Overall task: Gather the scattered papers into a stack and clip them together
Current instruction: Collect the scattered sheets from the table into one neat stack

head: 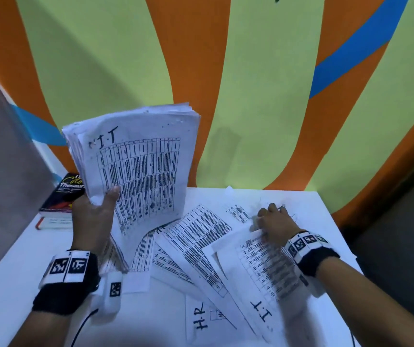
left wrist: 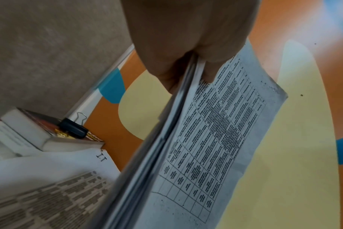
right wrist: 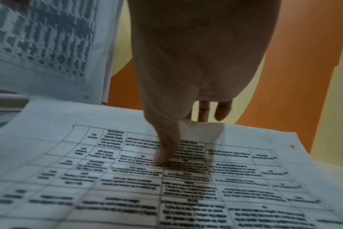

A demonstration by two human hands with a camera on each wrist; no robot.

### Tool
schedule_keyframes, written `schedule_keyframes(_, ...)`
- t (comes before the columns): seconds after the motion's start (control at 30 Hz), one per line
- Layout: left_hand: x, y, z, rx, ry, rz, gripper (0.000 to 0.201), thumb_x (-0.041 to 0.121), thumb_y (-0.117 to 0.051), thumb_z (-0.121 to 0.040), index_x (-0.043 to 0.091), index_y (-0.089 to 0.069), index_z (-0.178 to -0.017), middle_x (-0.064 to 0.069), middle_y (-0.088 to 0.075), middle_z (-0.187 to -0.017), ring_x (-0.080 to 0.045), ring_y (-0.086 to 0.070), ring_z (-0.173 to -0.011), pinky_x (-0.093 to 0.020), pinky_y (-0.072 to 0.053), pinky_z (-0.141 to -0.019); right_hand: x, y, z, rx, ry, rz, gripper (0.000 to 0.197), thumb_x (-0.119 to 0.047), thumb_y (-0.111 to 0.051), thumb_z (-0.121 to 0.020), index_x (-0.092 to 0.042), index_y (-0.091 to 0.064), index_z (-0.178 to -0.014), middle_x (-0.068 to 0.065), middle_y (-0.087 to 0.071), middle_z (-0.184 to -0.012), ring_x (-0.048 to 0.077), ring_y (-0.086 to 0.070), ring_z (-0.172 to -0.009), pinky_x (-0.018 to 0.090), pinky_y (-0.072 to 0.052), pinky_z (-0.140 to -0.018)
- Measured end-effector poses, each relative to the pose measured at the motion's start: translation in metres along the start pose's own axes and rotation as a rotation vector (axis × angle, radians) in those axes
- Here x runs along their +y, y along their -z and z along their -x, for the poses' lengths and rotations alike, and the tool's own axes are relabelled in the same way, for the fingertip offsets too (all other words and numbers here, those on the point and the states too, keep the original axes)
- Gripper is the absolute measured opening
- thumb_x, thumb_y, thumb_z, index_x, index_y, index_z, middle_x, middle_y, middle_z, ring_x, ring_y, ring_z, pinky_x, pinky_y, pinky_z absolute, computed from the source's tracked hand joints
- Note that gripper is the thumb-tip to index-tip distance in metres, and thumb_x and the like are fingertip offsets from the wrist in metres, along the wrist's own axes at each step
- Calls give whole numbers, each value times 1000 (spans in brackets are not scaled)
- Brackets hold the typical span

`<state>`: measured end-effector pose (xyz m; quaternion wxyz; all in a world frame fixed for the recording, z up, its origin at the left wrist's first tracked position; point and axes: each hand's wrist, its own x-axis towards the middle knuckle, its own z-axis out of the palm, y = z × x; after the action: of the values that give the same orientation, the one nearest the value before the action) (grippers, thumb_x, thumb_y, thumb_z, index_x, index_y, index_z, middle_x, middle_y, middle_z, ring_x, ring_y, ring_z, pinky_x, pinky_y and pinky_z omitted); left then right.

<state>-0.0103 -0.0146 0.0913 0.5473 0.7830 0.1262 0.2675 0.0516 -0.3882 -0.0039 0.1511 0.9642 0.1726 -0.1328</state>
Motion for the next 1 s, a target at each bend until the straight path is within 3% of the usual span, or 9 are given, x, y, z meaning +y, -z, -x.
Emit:
schedule_keyframes(0.1,4,7,-1,52,-6,0,14,16,-63,-89,5,-63,-97,-12,-62,-87,-13,-53,-69,-28,-39,-71,-3,1,-14,-31,76,-140,43,-15,-59,-80,-26,-56,-122,0,-46,-132,25,-39,-117,40,-40,-92)
schedule_keyframes(0.33,-2,20,-9,163,20,47,51,37,-68,-84,6,-56,-123,-9,-62,-124,-25,-59,-115,-49,-42,-104,-4,2,-31,-157,144,-121,55,-8,-58,-77,-29,-49,-128,4,-50,-123,25,-42,-115,39,-39,-92)
schedule_keyframes(0.4,-1,21,-8,186,21,51,55,39,-68,-84,7,-54,-127,-8,-61,-127,-23,-57,-117,-44,-41,-106,-7,6,-30,-140,144,-64,42,-9,-54,-81,-29,-59,-118,8,-49,-119,29,-40,-115,42,-37,-92)
schedule_keyframes(0.53,1,21,-8,202,14,76,33,23,-64,-89,6,-61,-117,-4,-63,-107,-17,-60,-99,-24,-44,-85,-24,21,-22,189,266,101,13,-9,-70,-66,-22,-67,-67,5,-55,-96,28,-47,-97,41,-41,-77)
schedule_keyframes(0.63,-5,26,-10,211,40,72,26,27,-65,-88,11,-64,-108,-4,-64,-96,-18,-59,-91,-31,-47,-87,-60,44,-6,491,477,137,15,-15,-79,-50,-21,-65,-54,0,-59,-83,23,-49,-86,37,-45,-64)
schedule_keyframes(0.77,-5,32,-9,233,25,57,20,30,-66,-87,15,-63,-101,-3,-62,-92,-17,-56,-87,-29,-41,-83,-111,36,7,426,692,38,5,-16,-73,-62,-19,-71,-65,8,-60,-117,30,-49,-112,44,-49,-82)
schedule_keyframes(0.83,-5,39,-8,233,-7,58,16,27,-65,-88,16,-62,-99,-4,-61,-96,-17,-55,-86,-28,-39,-82,-122,24,11,381,715,9,22,-16,-70,-69,-20,-70,-91,13,-47,-138,34,-43,-126,48,-47,-93)
schedule_keyframes(0.9,-8,46,-8,234,-16,46,20,31,-65,-87,12,-61,-93,-7,-60,-92,-18,-54,-82,-29,-41,-80,-119,14,14,362,564,-176,64,-16,-69,-71,-24,-47,-131,15,-28,-153,34,-31,-138,52,-36,-105)
schedule_keyframes(1.0,-13,56,-6,239,-16,36,14,27,-65,-88,15,-62,-95,-6,-63,-97,-17,-57,-87,-29,-41,-83,-87,3,13,398,-118,-508,75,-42,-62,-82,-22,-27,-145,14,-19,-155,34,-23,-139,56,-33,-107)
